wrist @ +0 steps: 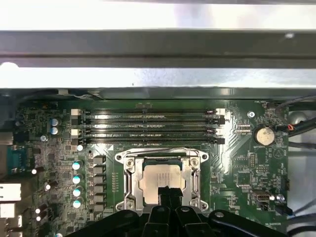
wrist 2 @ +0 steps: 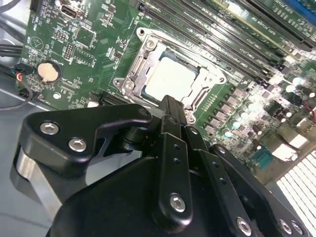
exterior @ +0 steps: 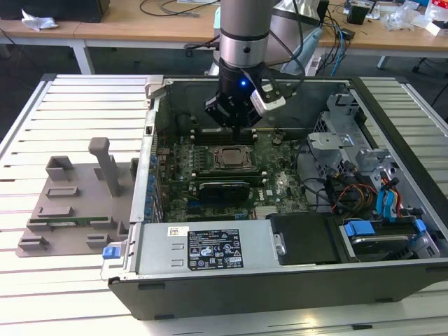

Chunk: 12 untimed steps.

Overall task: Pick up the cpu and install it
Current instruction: 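Install the second cpu locking lever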

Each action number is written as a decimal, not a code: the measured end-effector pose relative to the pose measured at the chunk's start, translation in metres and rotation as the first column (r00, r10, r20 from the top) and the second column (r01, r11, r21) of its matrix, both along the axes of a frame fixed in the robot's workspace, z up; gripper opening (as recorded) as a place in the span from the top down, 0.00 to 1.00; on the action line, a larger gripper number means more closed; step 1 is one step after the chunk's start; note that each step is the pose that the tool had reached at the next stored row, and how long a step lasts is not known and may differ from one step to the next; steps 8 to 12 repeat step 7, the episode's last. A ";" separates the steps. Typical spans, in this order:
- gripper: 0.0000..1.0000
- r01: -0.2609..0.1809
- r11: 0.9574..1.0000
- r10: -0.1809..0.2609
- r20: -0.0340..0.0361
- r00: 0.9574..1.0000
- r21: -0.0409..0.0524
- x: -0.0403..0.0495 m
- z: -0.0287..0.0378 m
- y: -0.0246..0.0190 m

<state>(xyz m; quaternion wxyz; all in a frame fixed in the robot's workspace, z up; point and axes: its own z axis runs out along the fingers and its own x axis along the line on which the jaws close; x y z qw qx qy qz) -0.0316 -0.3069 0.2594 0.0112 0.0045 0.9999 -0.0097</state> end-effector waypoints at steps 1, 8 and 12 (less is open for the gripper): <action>0.89 0.000 1.000 0.000 0.000 1.000 -0.002 0.0000 0.0030 0.0001; 0.89 0.000 1.000 0.000 0.000 1.000 -0.003 0.0000 0.0043 0.0002; 0.89 0.000 1.000 0.000 0.000 1.000 -0.003 0.0000 0.0043 0.0002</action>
